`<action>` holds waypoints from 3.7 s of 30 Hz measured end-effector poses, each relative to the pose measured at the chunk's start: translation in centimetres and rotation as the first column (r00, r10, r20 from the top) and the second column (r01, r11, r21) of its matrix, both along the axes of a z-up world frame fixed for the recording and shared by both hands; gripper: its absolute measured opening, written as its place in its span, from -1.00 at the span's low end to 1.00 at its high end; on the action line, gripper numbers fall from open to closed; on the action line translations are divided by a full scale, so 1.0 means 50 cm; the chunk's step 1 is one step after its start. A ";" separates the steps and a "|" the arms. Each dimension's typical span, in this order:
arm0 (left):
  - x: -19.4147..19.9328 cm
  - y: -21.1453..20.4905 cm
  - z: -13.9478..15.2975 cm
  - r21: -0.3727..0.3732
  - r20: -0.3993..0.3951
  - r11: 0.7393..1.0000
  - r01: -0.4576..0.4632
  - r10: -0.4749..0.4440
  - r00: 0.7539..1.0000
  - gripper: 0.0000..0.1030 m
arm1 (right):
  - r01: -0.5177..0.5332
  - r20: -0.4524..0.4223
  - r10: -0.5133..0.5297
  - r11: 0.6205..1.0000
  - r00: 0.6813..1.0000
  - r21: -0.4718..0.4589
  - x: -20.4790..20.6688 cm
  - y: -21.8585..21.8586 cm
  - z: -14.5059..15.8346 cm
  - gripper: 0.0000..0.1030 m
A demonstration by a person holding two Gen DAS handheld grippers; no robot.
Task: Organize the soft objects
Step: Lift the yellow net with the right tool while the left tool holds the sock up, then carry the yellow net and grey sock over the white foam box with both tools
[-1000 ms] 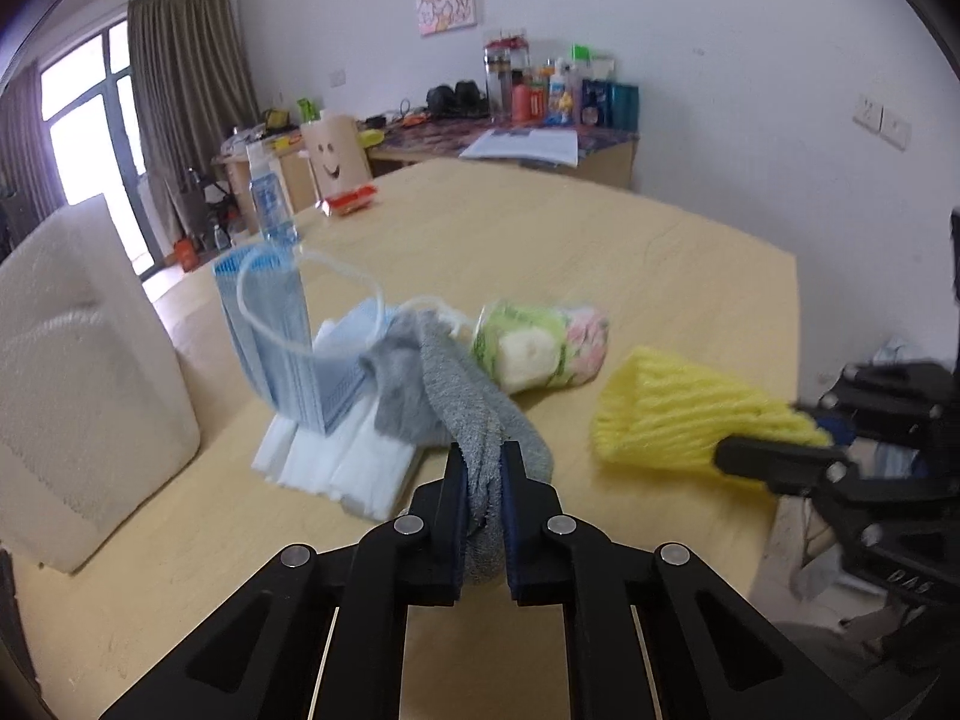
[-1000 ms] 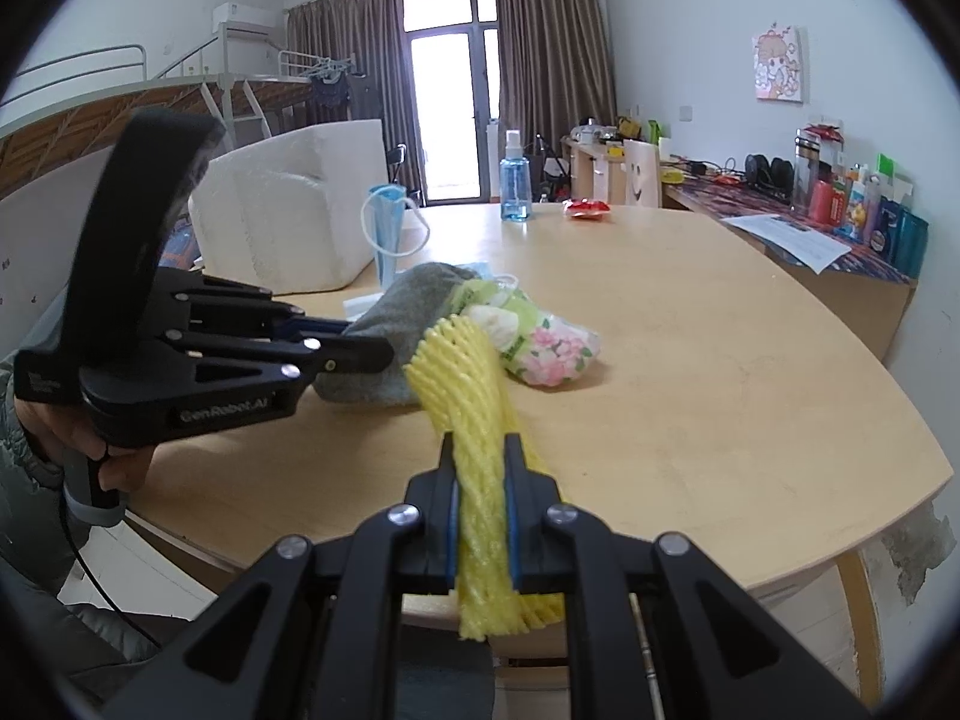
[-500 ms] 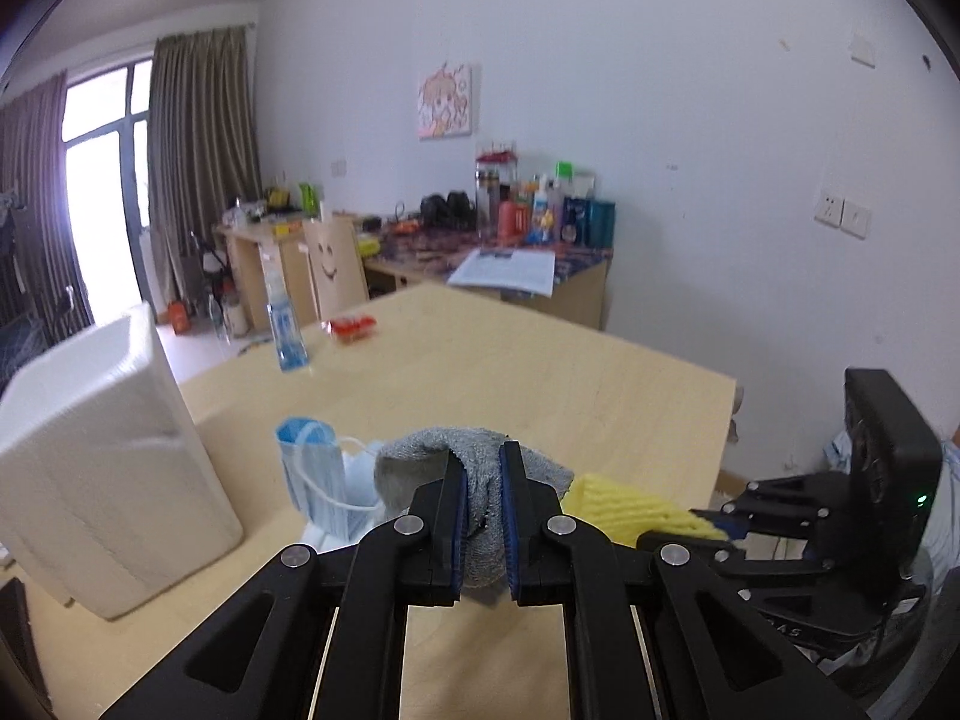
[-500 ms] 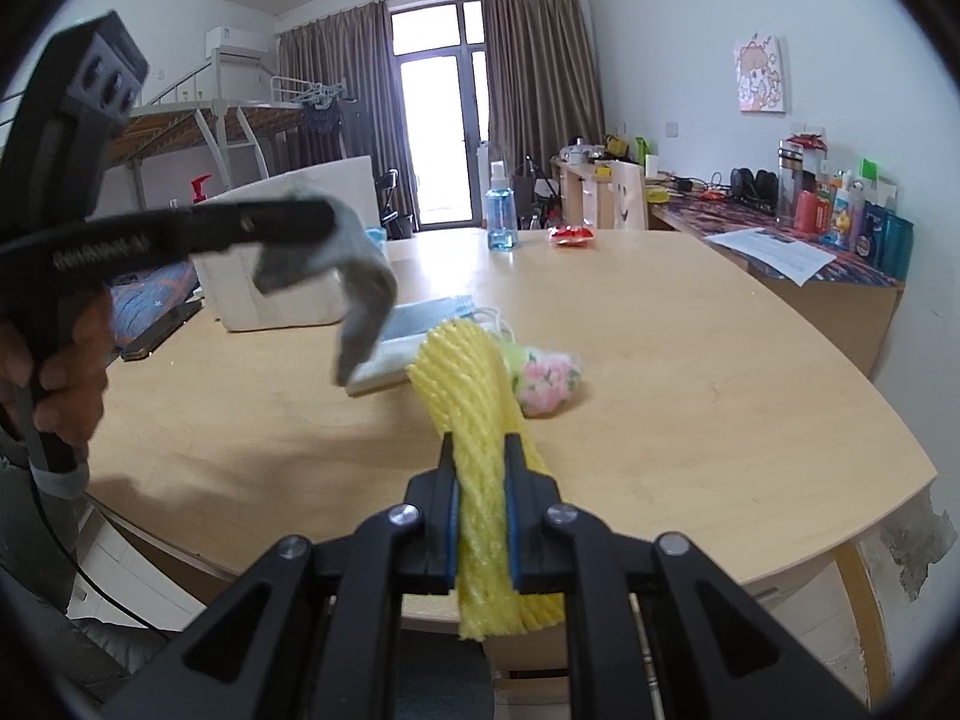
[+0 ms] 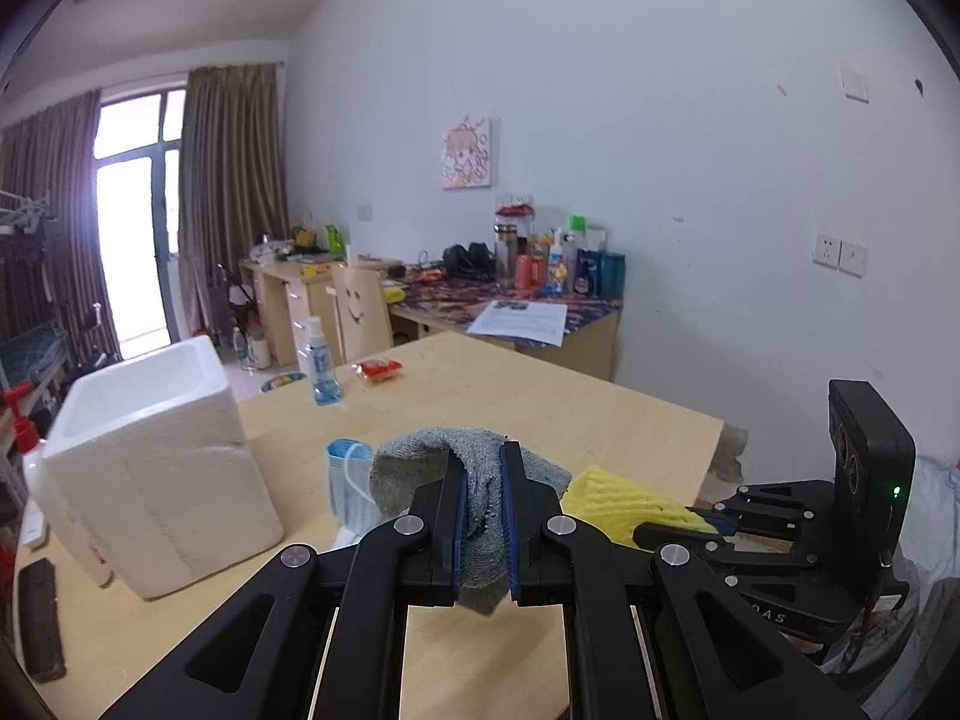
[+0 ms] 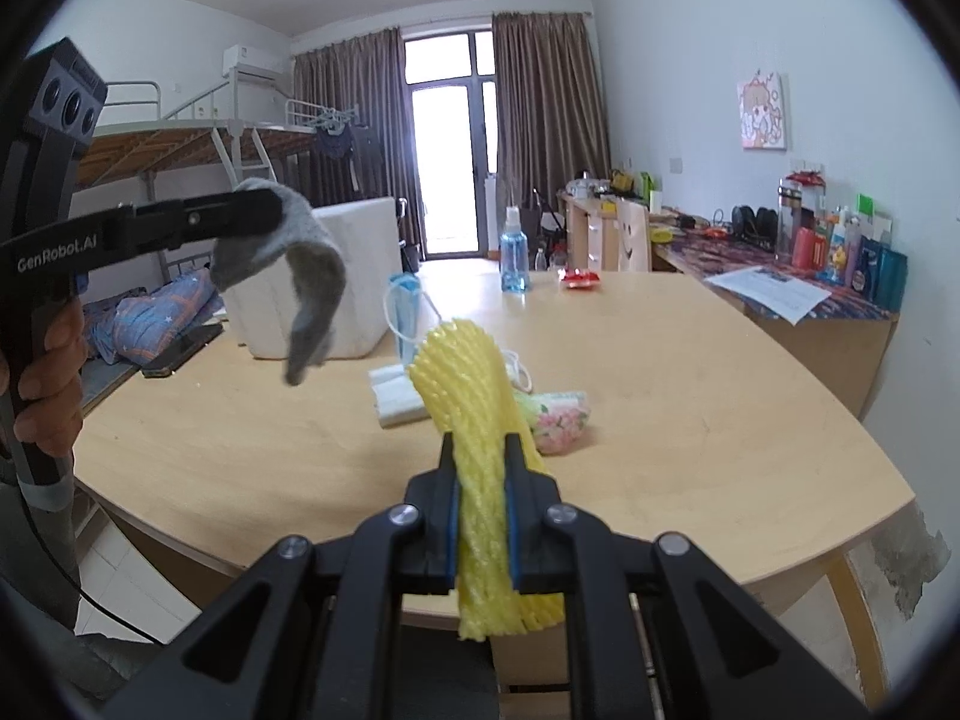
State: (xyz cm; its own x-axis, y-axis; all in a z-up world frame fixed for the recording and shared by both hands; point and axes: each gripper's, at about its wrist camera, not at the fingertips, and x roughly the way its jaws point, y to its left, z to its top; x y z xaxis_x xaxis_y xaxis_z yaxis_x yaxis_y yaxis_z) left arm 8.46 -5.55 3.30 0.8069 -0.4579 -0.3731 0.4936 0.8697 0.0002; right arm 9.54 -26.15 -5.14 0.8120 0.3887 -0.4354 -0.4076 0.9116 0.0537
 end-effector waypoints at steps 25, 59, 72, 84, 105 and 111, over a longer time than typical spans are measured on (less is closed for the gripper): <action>-0.074 0.106 -0.006 -0.034 0.047 0.974 -0.222 0.223 0.974 -0.80 | -0.069 0.083 0.067 0.997 0.994 0.020 -0.014 0.034 0.046 -0.71; -0.166 0.242 0.013 -0.112 0.134 0.850 -0.514 0.526 0.840 -0.80 | -0.304 0.159 0.292 0.951 0.943 0.056 -0.018 0.208 0.111 -0.71; -0.129 0.263 -0.008 -0.102 0.103 0.840 -0.533 0.542 0.834 -0.80 | -0.332 0.129 0.325 0.942 0.937 0.040 0.014 0.249 0.110 -0.71; -0.077 0.283 -0.002 -0.100 0.090 0.841 -0.532 0.540 0.837 -0.80 | -0.323 0.110 0.318 0.945 0.942 0.038 0.064 0.261 0.119 -0.71; 0.020 0.286 0.066 -0.095 0.093 0.848 -0.522 0.530 0.843 -0.80 | -0.316 0.101 0.312 0.949 0.945 0.020 0.142 0.284 0.183 -0.71; 0.055 0.294 0.077 -0.093 0.077 0.848 -0.522 0.529 0.845 -0.80 | -0.312 0.100 0.309 0.950 0.946 0.017 0.172 0.291 0.198 -0.71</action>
State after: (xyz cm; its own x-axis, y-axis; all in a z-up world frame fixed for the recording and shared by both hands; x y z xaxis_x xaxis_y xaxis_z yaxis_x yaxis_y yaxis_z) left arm 11.20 9.18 7.14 0.9637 0.0240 -0.2659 -0.0367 0.9984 -0.0430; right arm 18.12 -11.57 4.75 0.6855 0.6409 -0.3455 -0.6749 0.7374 0.0286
